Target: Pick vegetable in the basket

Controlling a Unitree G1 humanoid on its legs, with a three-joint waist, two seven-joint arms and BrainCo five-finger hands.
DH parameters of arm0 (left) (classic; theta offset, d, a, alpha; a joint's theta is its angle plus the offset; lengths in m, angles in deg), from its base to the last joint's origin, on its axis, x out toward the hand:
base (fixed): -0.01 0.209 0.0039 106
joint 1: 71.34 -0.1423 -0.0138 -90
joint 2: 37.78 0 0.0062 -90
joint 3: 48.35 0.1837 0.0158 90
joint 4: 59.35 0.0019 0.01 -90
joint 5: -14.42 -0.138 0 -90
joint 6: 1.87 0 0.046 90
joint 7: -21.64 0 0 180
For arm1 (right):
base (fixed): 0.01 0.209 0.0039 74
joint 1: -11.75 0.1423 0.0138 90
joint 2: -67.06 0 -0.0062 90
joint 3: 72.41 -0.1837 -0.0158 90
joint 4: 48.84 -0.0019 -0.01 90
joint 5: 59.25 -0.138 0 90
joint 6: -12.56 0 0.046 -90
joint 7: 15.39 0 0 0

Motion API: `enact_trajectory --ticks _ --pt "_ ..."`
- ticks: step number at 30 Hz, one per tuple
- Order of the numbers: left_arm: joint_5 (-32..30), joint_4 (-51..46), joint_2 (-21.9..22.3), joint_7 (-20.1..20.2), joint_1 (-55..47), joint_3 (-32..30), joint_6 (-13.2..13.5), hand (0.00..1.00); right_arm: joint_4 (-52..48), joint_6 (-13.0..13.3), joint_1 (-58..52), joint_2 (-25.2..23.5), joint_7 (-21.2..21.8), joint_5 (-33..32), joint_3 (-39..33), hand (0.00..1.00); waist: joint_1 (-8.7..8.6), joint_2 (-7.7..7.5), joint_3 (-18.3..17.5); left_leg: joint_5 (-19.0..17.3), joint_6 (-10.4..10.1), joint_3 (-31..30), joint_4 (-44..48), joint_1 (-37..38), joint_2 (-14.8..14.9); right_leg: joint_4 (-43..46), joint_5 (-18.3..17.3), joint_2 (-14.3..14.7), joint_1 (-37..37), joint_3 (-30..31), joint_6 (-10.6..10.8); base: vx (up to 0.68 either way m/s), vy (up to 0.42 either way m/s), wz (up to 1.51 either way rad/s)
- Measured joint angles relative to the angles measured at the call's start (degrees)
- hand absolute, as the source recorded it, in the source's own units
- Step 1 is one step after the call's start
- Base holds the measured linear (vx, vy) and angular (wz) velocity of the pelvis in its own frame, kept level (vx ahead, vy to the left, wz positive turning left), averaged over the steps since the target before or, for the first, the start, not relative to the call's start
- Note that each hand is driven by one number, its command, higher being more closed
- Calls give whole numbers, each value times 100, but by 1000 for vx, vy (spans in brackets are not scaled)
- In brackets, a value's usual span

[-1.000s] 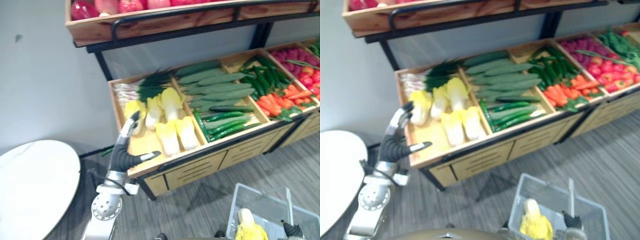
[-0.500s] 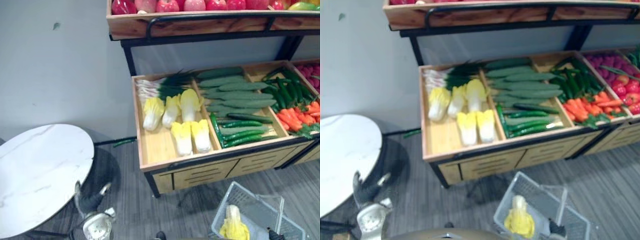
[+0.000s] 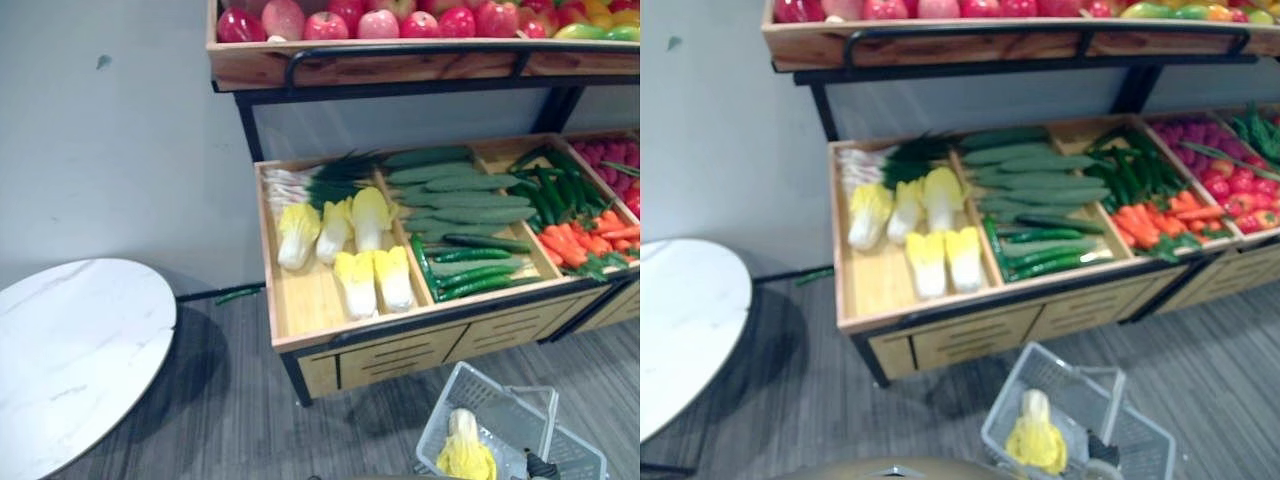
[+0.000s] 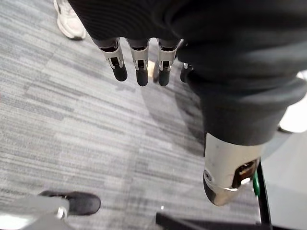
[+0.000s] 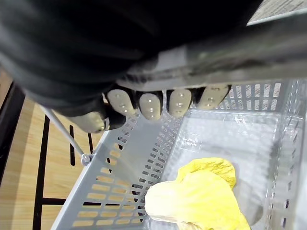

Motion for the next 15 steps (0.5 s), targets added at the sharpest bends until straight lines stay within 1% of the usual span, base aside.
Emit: enact_trajectory --ticks 1,3,6,11,13,15 --pt "3 16 -9 86 18 59 0 0 0 2 1 2 2 2 25 100 -10 6 5 0 0 1 0 0 1 -13 -1 2 -1 2 1 -26 -11 -10" --pt "228 158 -45 501 108 318 3 0 8 0 -26 9 11 4 46 100 -29 7 10 -11 -4 28 -1 -1 10 -96 -1 27 -2 54 4 6 -12 -7" --pt "216 204 -129 749 138 617 -1 0 19 -1 -14 22 12 11 191 100 -34 -7 27 -35 -6 57 0 -3 17 -188 14 69 -14 139 22 40 -16 -6" --pt "66 385 -172 712 233 835 -11 0 191 -1 139 58 29 106 399 100 -18 -6 30 -94 5 163 3 4 -9 -297 80 106 -31 248 35 92 -8 -11" --pt "-52 406 -241 709 255 903 -11 0 220 2 184 81 88 106 469 100 -23 -4 32 -101 9 172 19 12 -18 -331 102 123 -23 266 71 110 -14 -8" --pt "-147 408 -266 695 291 958 -13 0 231 -2 247 83 159 107 494 100 -20 27 65 -105 11 159 38 56 -7 -378 106 155 16 301 70 116 -34 -11"
